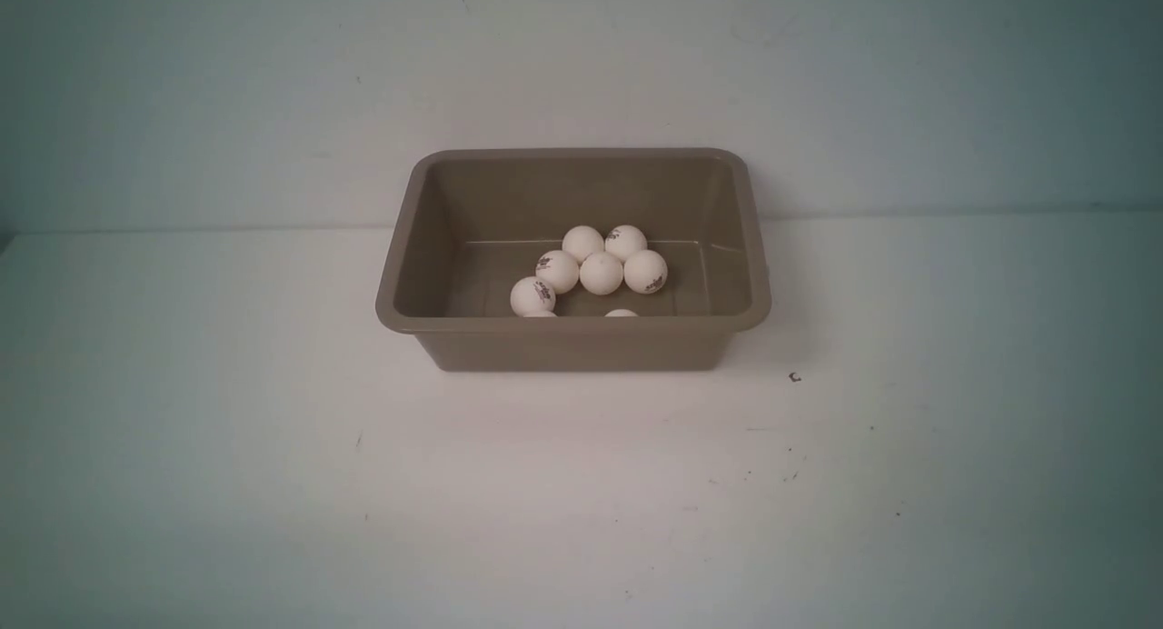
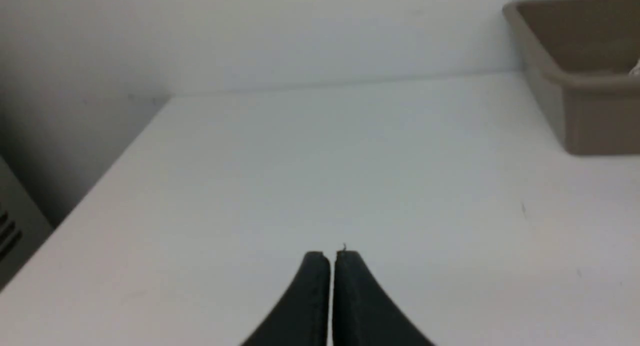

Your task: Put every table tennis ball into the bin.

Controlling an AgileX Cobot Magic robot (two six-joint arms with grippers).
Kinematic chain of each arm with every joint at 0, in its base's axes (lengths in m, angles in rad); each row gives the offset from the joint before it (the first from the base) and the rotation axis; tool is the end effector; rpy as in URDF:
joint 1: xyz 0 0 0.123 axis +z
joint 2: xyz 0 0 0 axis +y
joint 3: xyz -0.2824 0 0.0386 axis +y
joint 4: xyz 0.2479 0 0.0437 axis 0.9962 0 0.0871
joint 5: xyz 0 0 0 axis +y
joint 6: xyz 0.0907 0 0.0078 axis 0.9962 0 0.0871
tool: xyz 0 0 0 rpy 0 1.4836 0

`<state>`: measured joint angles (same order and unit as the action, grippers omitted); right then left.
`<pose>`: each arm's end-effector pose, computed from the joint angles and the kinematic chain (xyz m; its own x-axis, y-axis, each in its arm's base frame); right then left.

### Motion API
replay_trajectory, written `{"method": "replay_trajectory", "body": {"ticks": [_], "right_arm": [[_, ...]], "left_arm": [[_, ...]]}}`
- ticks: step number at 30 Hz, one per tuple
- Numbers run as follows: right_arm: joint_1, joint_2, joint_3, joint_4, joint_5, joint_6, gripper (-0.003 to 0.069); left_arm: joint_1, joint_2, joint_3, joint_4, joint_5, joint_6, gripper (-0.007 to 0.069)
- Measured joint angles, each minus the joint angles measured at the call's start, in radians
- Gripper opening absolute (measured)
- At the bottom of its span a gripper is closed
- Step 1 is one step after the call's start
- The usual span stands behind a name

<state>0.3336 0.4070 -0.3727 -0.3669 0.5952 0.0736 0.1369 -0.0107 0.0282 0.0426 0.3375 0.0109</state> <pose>0.0844 0.0098 0.2617 -0.4132 -0.3841 -0.8257 -0.2580 0.9189 -0.2983 0.0529 0.0086 0.1737 -0.2692 0.0145 -0.9630 -0.1364 0.9892 0.0530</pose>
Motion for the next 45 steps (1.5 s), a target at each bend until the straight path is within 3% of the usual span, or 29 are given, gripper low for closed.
{"method": "replay_trajectory", "body": {"ticks": [4, 29, 34, 36, 38, 45], "right_arm": [[0.000, 0.000, 0.000, 0.000, 0.000, 0.000, -0.0016], [-0.004, -0.001, 0.000, 0.000, 0.000, 0.000, -0.0017], [-0.117, -0.022, 0.000, 0.053, -0.031, 0.032, -0.0017], [-0.249, -0.056, 0.001, 0.130, -0.082, 0.069, -0.0017], [-0.303, -0.075, 0.001, 0.158, -0.103, 0.075, -0.0017], [-0.392, -0.193, 0.039, 0.171, -0.103, 0.079, -0.0017]], "left_arm": [[0.000, 0.000, -0.001, 0.066, 0.052, -0.094, -0.0004], [0.000, 0.000, -0.002, 0.077, 0.053, -0.111, -0.0004], [0.000, 0.000, -0.002, 0.077, 0.054, -0.111, -0.0004], [0.000, 0.000, -0.002, 0.077, 0.054, -0.111, -0.0004], [0.000, 0.000, -0.002, 0.077, 0.054, -0.111, -0.0004], [0.000, 0.000, -0.002, 0.077, 0.054, -0.111, -0.0004]]}}
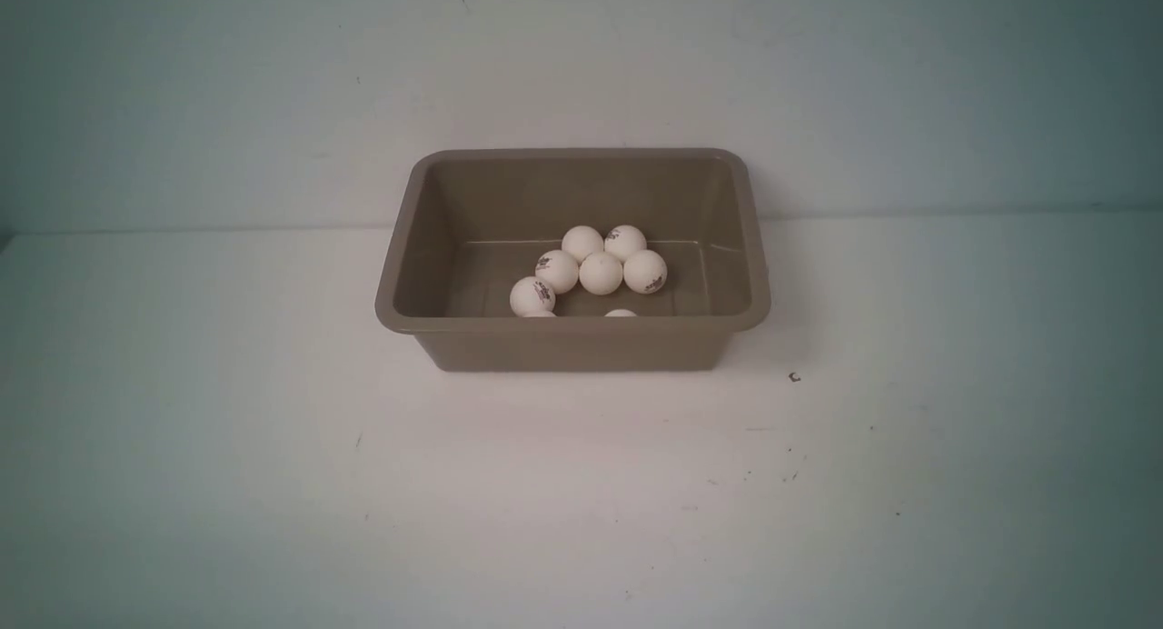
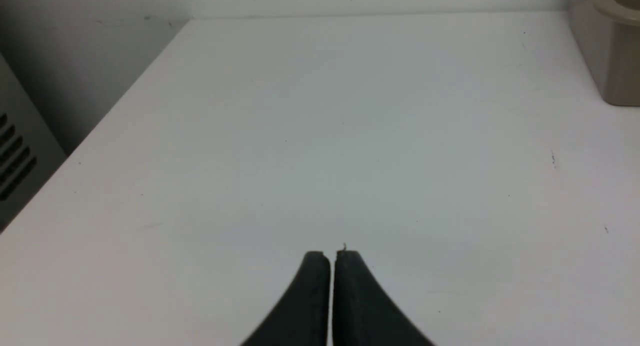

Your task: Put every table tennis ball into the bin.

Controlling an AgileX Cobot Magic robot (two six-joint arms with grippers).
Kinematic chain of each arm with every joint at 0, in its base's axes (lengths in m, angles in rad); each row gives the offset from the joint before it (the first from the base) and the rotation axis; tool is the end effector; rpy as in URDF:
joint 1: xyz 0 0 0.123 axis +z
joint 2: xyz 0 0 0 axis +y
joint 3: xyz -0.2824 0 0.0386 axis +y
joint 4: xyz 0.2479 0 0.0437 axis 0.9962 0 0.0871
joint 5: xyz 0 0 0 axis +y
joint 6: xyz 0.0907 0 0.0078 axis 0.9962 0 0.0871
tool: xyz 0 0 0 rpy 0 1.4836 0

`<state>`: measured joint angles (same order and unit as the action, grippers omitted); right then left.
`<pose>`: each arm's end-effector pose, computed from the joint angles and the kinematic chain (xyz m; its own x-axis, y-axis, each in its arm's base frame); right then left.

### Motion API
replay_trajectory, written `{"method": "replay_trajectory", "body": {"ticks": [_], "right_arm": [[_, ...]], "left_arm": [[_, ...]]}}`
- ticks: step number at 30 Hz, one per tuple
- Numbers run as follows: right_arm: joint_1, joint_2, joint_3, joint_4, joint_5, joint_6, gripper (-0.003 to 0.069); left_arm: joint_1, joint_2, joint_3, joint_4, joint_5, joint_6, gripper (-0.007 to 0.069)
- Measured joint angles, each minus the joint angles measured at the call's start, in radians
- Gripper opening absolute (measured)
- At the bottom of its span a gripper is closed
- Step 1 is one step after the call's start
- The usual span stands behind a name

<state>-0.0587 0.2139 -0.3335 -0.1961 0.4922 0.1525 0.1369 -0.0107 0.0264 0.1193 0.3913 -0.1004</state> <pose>0.0597 -0.0119 0.2687 -0.2764 -0.0045 -0.9610 0.1411 0.9890 -0.0452 0.0511 0.0112 0.1699 -0.3108 -0.0328 -0.9499 -0.1760 0.9841 0.0236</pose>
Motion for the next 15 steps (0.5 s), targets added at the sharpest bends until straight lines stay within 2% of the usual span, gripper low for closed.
{"method": "replay_trajectory", "body": {"ticks": [8, 15], "right_arm": [[-0.002, -0.133, 0.239, -0.005, -0.071, 0.007, -0.0017], [-0.002, -0.181, 0.303, -0.005, -0.094, 0.008, -0.0017]], "left_arm": [[0.000, 0.000, 0.000, 0.000, 0.000, 0.000, -0.0004], [0.000, 0.000, 0.000, 0.000, 0.000, 0.000, -0.0004]]}}
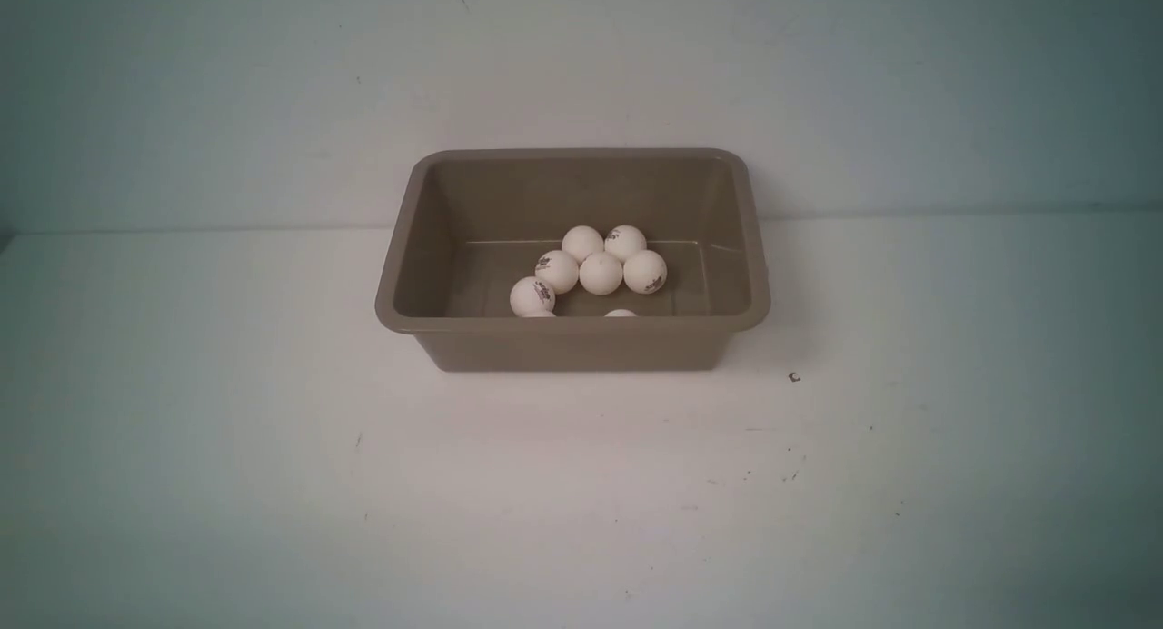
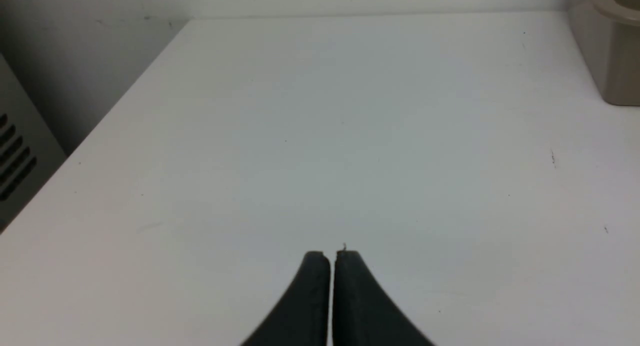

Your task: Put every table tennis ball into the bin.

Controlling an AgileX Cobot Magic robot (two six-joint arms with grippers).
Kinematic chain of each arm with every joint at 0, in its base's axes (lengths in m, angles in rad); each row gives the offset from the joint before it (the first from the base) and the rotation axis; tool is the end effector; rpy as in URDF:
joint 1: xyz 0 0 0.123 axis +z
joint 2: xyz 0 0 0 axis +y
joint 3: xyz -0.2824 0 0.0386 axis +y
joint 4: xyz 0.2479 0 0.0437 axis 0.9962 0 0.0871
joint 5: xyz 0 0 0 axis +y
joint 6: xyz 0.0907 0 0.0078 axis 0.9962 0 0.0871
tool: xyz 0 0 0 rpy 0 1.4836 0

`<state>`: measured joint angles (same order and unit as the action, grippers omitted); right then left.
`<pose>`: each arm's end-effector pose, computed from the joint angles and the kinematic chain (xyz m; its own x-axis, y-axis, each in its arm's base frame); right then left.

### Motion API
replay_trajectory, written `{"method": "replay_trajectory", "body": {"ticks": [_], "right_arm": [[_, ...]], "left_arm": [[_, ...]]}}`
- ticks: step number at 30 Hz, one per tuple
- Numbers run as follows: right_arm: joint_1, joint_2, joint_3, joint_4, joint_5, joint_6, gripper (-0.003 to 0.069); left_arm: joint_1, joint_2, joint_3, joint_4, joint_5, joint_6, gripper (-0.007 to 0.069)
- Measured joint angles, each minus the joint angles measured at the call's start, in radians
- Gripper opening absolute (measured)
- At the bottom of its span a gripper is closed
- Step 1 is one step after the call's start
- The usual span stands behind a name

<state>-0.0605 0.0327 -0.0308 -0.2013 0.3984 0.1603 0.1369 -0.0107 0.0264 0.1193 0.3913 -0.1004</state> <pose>0.0530 -0.0103 0.1866 -0.3039 -0.0072 -0.9527 0.1264 0.9908 -0.0478 0.0511 0.0112 0.1699 -0.3108 -0.0328 -0.9499 -0.1760 0.9841 0.0236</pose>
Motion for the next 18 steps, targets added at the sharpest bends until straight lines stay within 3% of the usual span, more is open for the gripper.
{"method": "replay_trajectory", "body": {"ticks": [18], "right_arm": [[0.000, -0.045, 0.008, 0.001, 0.041, 0.001, -0.0017]], "left_arm": [[0.000, 0.000, 0.000, 0.001, 0.000, 0.000, -0.0004]]}}
